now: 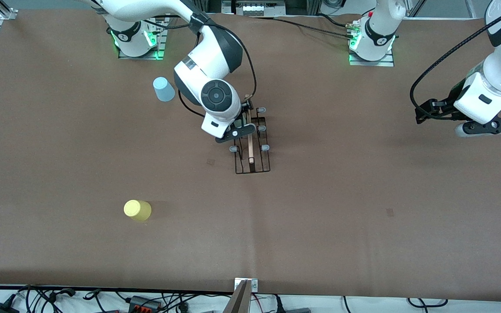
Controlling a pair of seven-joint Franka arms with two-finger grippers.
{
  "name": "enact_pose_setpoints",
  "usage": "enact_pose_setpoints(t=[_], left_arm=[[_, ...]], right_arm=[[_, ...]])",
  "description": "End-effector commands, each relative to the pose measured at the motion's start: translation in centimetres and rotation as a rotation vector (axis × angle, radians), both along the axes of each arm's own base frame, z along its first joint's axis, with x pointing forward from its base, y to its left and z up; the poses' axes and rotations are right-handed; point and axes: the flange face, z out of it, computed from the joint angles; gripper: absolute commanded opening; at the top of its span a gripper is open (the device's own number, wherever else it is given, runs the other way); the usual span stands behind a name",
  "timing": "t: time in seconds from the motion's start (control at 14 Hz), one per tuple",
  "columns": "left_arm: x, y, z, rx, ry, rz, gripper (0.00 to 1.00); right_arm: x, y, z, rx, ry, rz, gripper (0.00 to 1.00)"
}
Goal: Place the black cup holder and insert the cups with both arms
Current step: 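Open the right gripper to release the mint cup on the peg, then move the right gripper to the yellow cup and grasp it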
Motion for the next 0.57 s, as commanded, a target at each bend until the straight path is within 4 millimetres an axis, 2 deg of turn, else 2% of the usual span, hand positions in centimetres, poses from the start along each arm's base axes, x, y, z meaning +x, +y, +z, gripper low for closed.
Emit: enact_pose_setpoints(t=[0.0, 0.07, 0.21, 0.36, 0.5], left_arm=[[-1.0, -0.1, 0.6, -0.013, 0.010, 0.013, 1.00], [-1.0, -0.1, 0.7, -0.013, 0.009, 0.012, 1.00], [-1.0, -0.2, 0.7, -0.013, 0.012, 0.010, 1.00], [-1.0, -0.2, 0.7, -0.012, 0.013, 0.010, 1.00], [-1.1, -0.3, 0.7, -0.012, 0.015, 0.010, 1.00]], right_arm=[[5.4, -6.1, 4.3, -0.058, -0.064, -0.196, 1.00], [8.4, -10.1, 4.3, -0.082, -0.090, -0.278, 1.00], [13.0, -17.4, 3.9, -0.115, -0.132, -0.404, 1.00], [17.5, -22.8, 2.5, -0.092, -0.212, -0.496, 1.00], [19.4, -25.5, 0.7, -0.090, -0.229, -0.504, 1.00]])
